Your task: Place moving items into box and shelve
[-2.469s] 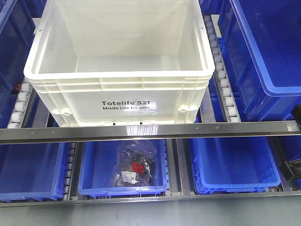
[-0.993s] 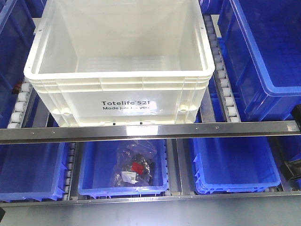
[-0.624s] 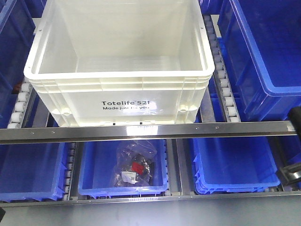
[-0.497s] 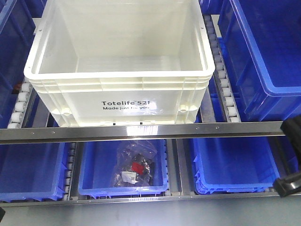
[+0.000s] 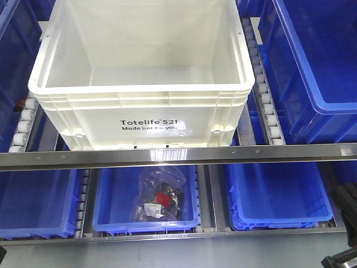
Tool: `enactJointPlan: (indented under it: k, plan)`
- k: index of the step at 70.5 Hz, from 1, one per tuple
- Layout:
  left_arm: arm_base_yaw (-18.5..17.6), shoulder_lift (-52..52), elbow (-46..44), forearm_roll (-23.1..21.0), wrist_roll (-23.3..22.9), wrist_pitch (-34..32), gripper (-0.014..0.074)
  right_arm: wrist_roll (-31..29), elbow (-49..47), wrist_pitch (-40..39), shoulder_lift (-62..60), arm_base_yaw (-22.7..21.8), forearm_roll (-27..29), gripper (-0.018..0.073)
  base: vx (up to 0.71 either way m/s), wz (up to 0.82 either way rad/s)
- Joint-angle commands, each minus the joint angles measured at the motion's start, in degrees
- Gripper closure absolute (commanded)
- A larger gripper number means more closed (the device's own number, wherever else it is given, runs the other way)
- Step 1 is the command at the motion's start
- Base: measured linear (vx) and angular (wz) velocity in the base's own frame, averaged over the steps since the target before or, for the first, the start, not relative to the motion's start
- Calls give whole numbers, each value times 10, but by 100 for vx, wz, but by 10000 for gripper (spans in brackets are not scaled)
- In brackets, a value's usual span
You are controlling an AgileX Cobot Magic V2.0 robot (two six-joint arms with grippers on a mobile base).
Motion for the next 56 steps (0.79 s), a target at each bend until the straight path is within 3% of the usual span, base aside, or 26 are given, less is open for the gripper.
enactJointPlan:
  k: [1, 56]
  plan:
    - [-3, -9, 9, 0, -2, -46, 623, 0, 2, -45, -4, -1, -5, 574, 0, 0]
    - [-3, -9, 9, 0, -2, -46, 623, 0, 2, -45, -4, -1, -5, 574, 0, 0]
